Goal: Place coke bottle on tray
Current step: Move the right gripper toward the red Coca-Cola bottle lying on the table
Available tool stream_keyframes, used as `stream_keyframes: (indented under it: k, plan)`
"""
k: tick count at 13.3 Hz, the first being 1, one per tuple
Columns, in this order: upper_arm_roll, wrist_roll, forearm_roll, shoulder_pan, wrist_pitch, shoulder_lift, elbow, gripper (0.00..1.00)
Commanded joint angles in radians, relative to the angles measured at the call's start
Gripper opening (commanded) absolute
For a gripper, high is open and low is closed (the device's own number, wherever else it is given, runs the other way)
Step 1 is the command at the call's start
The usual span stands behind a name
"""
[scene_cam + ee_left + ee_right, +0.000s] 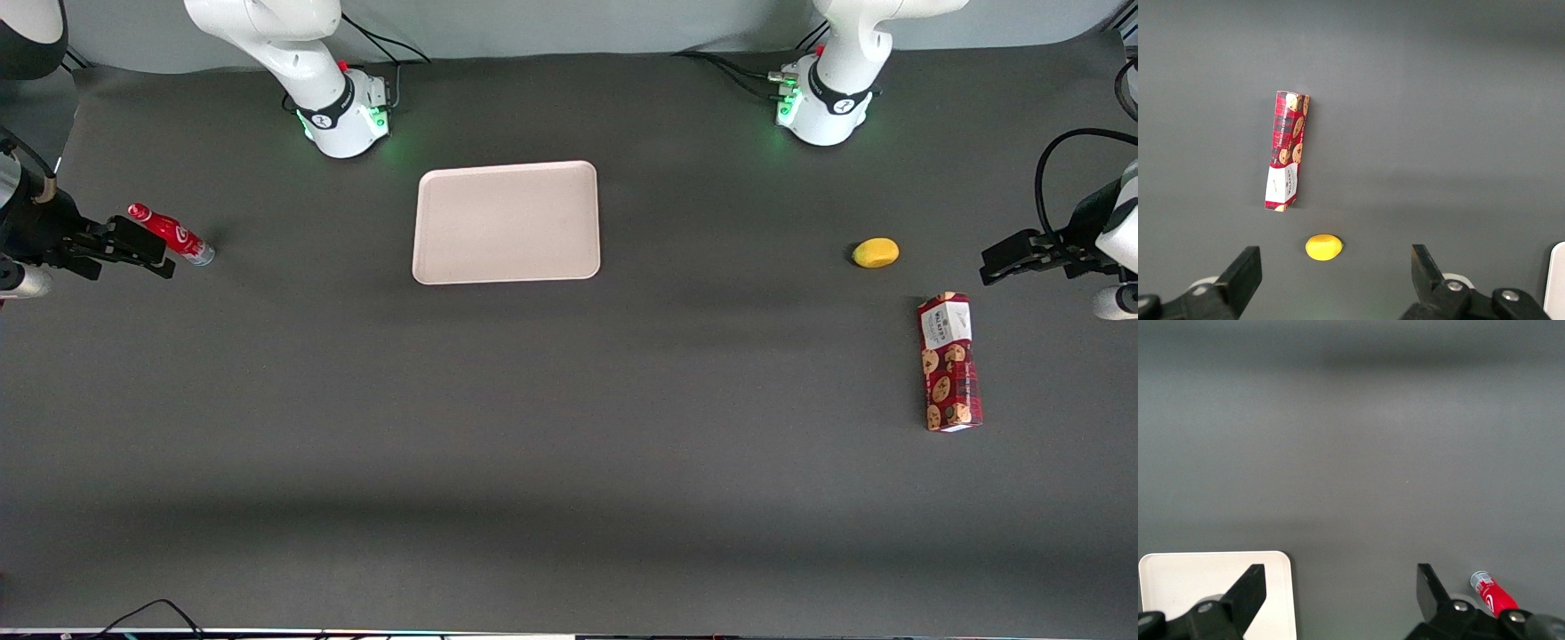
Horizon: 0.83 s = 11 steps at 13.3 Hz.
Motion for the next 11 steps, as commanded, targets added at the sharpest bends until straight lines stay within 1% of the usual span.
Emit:
stream_keyframes:
  k: [1, 4, 5, 7, 8, 9, 11]
  plan:
    - [0.002, 0.024, -0.023, 0.009, -0.012, 0.01, 0.03, 1.0]
    - [0.0, 0.001, -0.023, 0.001, -0.021, 0.007, 0.019, 1.0]
    - [-0.006, -0.052, -0.026, -0.006, -0.03, -0.003, -0.014, 1.0]
    - [-0.005, -0.114, -0.031, -0.08, -0.014, -0.048, -0.124, 1.0]
    - [-0.003, -0.165, -0.061, -0.118, 0.014, -0.068, -0.181, 1.0]
    - [-0.003, -0.257, -0.081, -0.169, 0.069, -0.079, -0.245, 1.0]
    - [-0.001, -0.435, -0.081, -0.304, 0.191, -0.091, -0.379, 1.0]
